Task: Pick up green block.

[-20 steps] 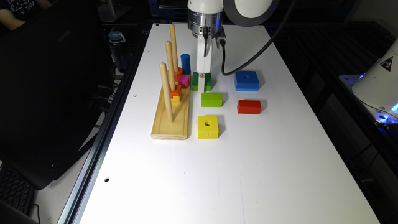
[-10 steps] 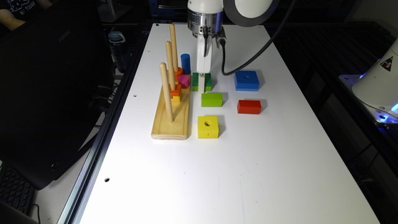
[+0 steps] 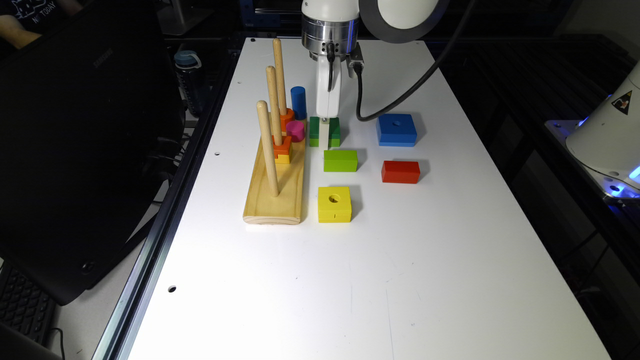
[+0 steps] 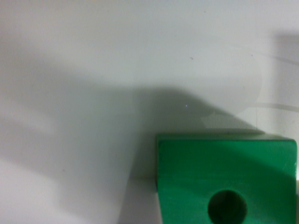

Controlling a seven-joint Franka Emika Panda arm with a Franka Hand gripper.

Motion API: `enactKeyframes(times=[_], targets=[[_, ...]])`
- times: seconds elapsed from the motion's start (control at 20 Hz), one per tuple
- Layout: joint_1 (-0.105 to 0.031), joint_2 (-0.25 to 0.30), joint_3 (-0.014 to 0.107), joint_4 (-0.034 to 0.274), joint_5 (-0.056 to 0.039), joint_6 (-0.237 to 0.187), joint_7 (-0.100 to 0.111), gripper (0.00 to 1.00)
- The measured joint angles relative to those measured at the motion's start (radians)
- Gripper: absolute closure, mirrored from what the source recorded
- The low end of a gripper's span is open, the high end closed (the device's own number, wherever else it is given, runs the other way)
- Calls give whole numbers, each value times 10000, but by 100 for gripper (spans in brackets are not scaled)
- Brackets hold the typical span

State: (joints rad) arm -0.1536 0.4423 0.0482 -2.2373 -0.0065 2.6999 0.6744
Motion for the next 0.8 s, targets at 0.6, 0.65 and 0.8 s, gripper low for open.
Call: enactKeyframes(times=[0.6,0.65,0.8], targets=[[-1,0,0,0,0,0,-1,100],[-1,0,0,0,0,0,-1,100],[-1,0,1,0,0,0,-2,100]])
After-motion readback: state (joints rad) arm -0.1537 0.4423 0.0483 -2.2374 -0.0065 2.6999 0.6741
